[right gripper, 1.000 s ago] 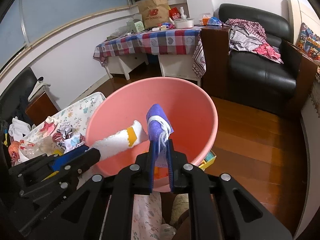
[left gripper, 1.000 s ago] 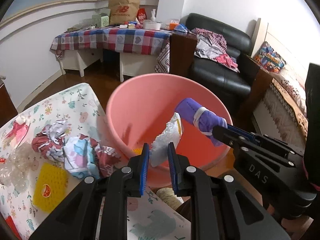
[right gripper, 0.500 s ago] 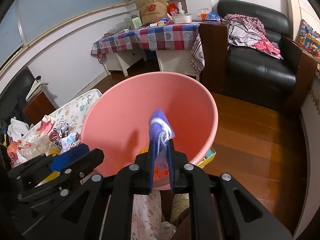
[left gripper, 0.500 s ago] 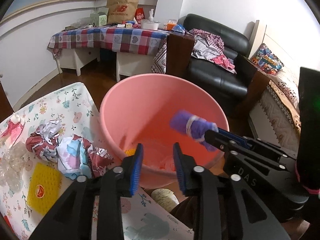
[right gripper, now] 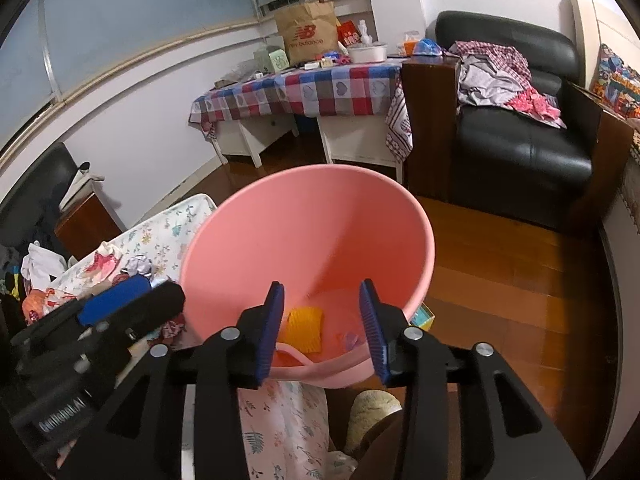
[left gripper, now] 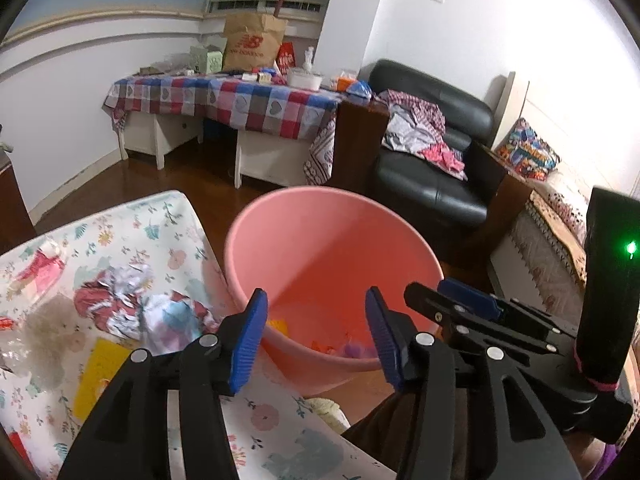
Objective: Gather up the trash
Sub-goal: 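Return to the table and grasp the red plastic bag with the left tool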
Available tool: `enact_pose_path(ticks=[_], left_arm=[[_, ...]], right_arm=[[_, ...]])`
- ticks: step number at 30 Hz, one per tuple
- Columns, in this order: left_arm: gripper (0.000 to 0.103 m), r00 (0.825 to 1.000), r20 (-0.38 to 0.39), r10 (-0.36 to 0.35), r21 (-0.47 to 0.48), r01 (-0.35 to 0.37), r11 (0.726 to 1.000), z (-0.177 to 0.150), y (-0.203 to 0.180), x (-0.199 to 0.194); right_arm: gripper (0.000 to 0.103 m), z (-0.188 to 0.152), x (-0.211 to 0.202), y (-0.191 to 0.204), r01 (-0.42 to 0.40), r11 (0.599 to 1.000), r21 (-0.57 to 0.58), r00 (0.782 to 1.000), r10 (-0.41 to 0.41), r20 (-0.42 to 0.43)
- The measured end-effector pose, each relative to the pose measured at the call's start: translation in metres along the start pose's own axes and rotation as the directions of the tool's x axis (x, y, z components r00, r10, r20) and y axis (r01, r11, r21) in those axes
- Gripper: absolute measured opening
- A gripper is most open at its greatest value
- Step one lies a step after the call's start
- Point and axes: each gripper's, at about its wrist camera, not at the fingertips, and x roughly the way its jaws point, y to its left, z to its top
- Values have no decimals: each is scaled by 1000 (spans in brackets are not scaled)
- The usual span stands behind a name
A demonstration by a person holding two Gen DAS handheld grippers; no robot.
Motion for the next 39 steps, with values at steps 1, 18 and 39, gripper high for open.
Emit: enact_pose_path(ticks=[1, 18, 39], left_arm=[[52, 1000, 11, 4, -1, -4, 1000, 2, 2, -5], [58, 986, 100, 134, -45, -130, 990, -19, 58, -93], [59, 909, 8, 416, -150, -411, 899, -125, 157, -198]], right_arm=[[40, 0, -3, 3, -12, 1000, -8, 1000, 12, 10], [40, -14, -19, 65, -151, 975, -165, 987, 158, 29], [40, -47, 1, 144, -330, 900, -284, 943, 300, -145]])
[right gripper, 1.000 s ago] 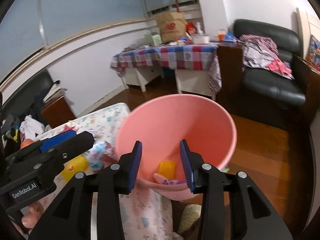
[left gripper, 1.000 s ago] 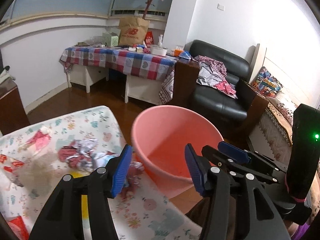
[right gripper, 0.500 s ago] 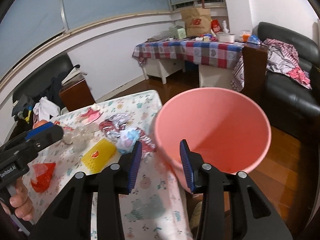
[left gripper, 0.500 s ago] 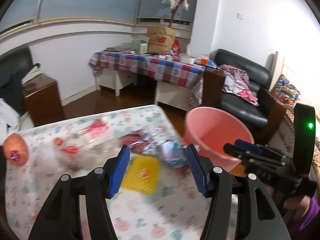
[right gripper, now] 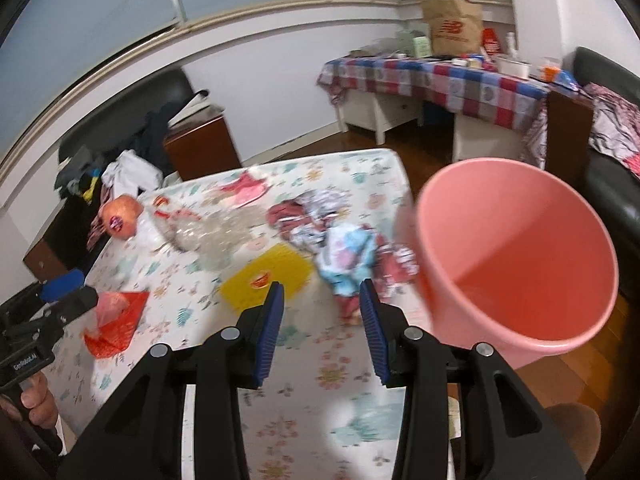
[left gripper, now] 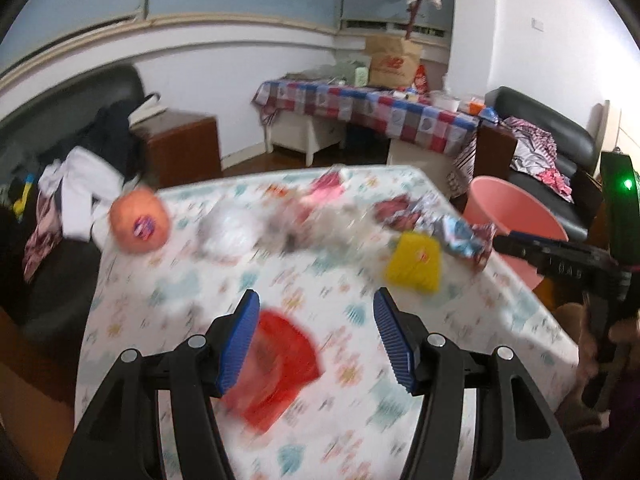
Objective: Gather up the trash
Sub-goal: 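Return to the table and grasp the red plastic bag with the left tool, then lift the red bag with the left tool while the right tool grasps the yellow foam net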
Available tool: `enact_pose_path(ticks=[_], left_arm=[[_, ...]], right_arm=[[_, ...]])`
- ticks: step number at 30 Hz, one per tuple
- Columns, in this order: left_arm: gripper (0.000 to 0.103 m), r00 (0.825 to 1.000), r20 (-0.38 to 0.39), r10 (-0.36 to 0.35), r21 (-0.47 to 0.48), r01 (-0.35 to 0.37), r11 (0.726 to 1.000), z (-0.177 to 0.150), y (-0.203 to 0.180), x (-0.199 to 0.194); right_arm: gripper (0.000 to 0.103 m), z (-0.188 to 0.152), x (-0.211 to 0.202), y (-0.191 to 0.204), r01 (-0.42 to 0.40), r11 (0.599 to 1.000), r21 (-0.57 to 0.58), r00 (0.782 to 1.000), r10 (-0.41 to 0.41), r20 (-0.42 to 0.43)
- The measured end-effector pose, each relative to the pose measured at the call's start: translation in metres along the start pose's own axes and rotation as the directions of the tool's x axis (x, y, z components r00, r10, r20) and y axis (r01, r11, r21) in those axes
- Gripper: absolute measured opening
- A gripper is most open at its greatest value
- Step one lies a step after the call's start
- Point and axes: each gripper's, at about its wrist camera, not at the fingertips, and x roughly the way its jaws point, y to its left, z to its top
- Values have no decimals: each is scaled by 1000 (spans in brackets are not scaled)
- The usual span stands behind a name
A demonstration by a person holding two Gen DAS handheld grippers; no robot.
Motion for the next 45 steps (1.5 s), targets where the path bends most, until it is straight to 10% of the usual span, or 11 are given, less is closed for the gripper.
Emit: enact_pose_path(ticks=[17, 21, 26, 45], left_arm=[[58, 989, -149, 14, -314, -61, 947, -38, 76, 19], [51, 987, -162, -13, -293, -35, 955, -36, 68, 28], [7, 984, -175, -42, -306, -14, 952, -39, 69, 35], [2, 997, -61, -51, -250, 34, 968, -27, 68, 18]], right_arm=[[40, -11, 19, 17, -48, 999, -7, 996, 48, -73], [40, -10, 21, 17, -44, 999, -8, 996, 44, -78], [40, -10, 27, 19, -51, 999, -1, 994, 51, -96], [40, -2, 76, 38, -38, 999, 14, 975, 40, -217]])
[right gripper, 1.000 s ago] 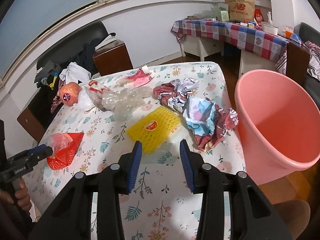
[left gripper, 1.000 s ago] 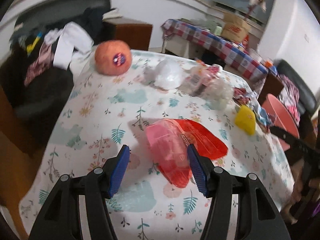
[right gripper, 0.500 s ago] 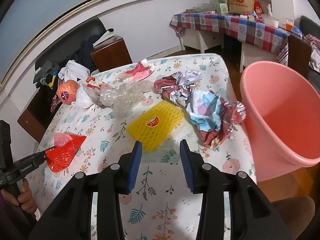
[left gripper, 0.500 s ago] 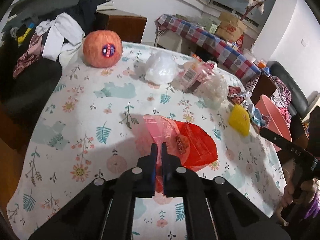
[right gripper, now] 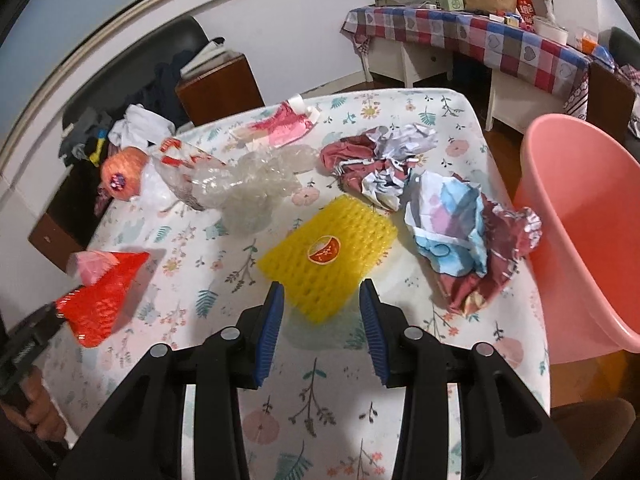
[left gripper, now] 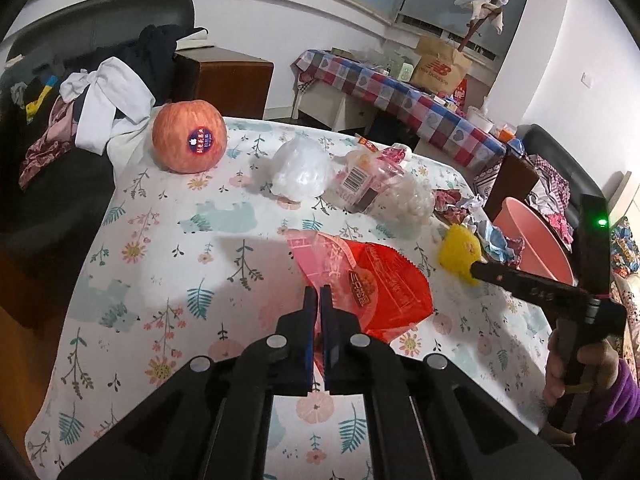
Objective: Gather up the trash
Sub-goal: 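Lift the red bag with the left tool while the right tool grasps the yellow foam net, then carry the red bag and foam net over the pink bucket and open both tools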
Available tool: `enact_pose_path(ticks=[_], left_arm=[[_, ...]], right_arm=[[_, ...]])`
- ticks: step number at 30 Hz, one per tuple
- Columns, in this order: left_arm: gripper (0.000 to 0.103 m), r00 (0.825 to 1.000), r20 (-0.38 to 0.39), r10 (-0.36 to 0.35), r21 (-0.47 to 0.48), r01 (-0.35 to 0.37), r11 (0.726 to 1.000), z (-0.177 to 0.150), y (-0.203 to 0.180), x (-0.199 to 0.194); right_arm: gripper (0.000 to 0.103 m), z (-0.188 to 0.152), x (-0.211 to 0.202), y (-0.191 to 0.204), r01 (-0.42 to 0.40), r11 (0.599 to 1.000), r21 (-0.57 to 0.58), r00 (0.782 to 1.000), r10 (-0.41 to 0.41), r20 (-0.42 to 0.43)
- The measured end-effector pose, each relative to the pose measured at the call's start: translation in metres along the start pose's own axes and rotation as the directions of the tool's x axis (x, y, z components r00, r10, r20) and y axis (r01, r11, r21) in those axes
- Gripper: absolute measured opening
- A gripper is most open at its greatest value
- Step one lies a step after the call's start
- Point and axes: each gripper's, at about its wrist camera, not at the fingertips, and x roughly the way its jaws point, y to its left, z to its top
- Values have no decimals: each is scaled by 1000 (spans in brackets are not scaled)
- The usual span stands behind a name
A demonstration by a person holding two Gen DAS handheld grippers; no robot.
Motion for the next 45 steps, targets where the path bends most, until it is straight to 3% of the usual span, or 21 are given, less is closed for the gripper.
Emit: enact_pose_path(ticks=[3, 4, 8, 19, 33, 45], left_arm=[[2, 1000, 6, -1, -4, 1, 1000, 1, 2, -1], [2, 1000, 8, 0, -4, 0, 1000, 1, 1, -2], [2, 1000, 12, 2, 2, -2, 1000, 3, -1, -3], [2, 998, 67, -23, 45, 20, 999, 18, -25, -11], [2, 985, 114, -129, 128, 114, 985, 40, -101, -2], [2, 963, 89, -253, 222, 228, 948, 52, -188, 25]], right_arm=[[38, 1, 0, -3, -4, 1000, 22, 1000, 4, -1], [24, 1, 0, -4, -4, 1000, 23, 1000, 4, -2], [9, -2, -4, -5, -14, 1000, 15, 1000, 13, 5], [9, -5, -53, -2, -54, 997, -60, 988, 62, 143], [9, -6, -109, -47, 73, 997, 4, 952, -71, 298], [9, -17, -134, -108, 164, 975, 147, 922, -205, 330]])
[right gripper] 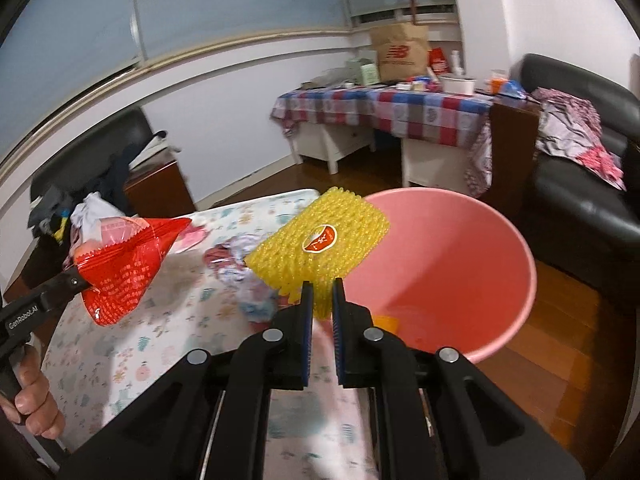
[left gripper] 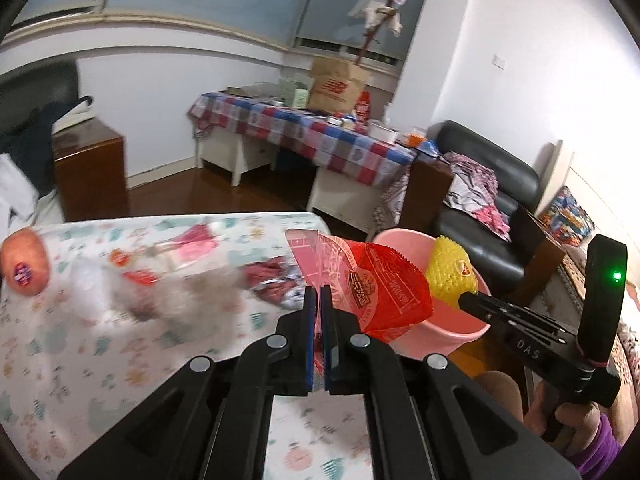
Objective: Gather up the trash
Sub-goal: 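Carry the red bag and foam net over the pink bucket and open both tools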
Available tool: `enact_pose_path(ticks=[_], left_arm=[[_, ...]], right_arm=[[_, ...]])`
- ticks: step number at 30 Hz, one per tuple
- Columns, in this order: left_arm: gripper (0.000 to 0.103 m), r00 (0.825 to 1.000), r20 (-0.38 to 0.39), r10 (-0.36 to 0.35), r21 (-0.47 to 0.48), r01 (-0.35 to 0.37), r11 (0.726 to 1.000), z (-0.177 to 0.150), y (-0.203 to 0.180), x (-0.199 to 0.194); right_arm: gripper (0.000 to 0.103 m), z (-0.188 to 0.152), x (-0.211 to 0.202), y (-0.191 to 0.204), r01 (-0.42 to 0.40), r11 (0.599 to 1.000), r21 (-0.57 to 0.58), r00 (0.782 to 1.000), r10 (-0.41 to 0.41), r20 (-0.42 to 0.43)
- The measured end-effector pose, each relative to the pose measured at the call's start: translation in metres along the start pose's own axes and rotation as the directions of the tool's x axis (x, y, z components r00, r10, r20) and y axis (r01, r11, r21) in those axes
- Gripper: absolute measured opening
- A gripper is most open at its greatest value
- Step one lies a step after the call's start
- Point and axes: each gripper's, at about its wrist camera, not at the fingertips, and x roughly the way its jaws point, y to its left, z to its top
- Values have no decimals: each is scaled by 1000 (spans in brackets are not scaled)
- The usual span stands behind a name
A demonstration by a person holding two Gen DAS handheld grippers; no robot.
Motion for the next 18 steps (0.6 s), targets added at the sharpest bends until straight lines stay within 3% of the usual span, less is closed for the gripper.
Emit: enact_pose_path(ticks=[10, 18], left_arm=[[2, 995, -52, -89, 55, 92, 994, 14, -60, 48], [2, 990, -103, -99, 102, 110, 989, 13, -93, 85]], right_arm=[[9, -7, -2, -42, 74, 995, 63, 997, -74, 3], [9, -12, 3, -63, 114, 989, 92, 993, -113, -23]])
